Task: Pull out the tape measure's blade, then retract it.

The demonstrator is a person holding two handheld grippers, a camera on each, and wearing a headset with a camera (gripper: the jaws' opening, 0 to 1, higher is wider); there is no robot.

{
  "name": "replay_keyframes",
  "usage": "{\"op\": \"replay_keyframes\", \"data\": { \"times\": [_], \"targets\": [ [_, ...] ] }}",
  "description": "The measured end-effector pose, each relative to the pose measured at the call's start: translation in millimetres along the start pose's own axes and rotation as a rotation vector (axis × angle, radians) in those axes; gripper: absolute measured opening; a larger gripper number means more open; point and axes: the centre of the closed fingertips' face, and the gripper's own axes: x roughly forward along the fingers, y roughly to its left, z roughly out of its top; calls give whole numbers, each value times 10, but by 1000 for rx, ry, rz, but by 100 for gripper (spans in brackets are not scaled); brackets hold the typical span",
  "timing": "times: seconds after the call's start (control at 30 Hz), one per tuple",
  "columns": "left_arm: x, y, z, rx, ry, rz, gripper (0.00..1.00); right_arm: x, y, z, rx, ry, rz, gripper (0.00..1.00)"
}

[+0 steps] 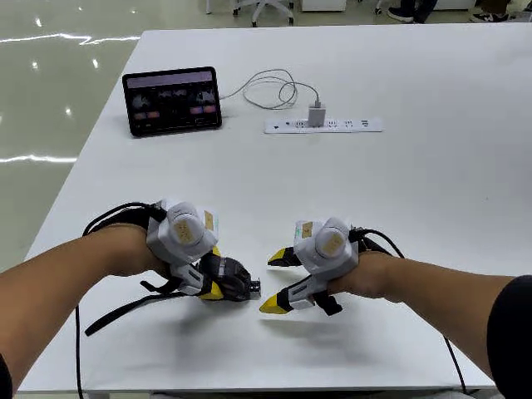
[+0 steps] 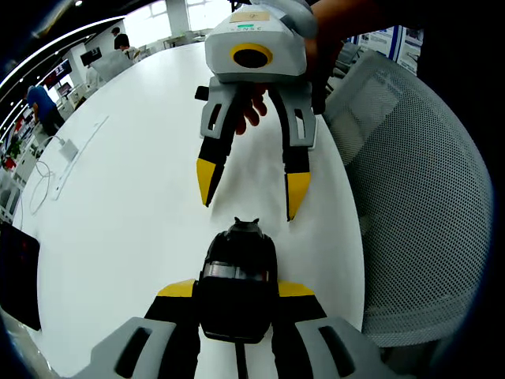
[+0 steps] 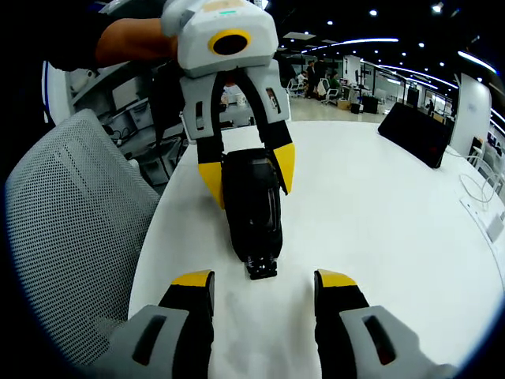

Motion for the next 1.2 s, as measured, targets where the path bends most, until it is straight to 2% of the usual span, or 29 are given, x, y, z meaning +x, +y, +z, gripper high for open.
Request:
{"op": "replay_keyframes", "data": {
  "times": [0.23,0.4,0.63,0.77,0.9,0.97,1.07,1.1,1.2],
  "targets": [
    [0,5,0,-12,-11,-11,31,112,15,36,-42,12,15,35],
    [0,7,1,-19,-20,-15,31,166,-14,-42,-57,47,9,28],
    [1,6,-1,-28,-26,-16,31,193,-11,-45,-75,59,17,19],
    [-2,2,-6,-30,-29,-14,31,214,55,-24,-111,62,48,12],
    [-1,-2,-5,-36,-36,-13,31,219,44,-6,-112,68,44,12],
    [1,-4,-7,-39,-36,-13,31,227,48,-3,-135,80,44,12],
    [2,-4,-8,-40,-33,-11,31,240,48,-4,-156,118,44,12],
    [2,-6,-8,-40,-33,-11,31,244,38,-1,-143,122,45,12],
    [1,-8,-9,-39,-36,-9,31,238,39,-16,-163,111,46,12]
  ]
}}
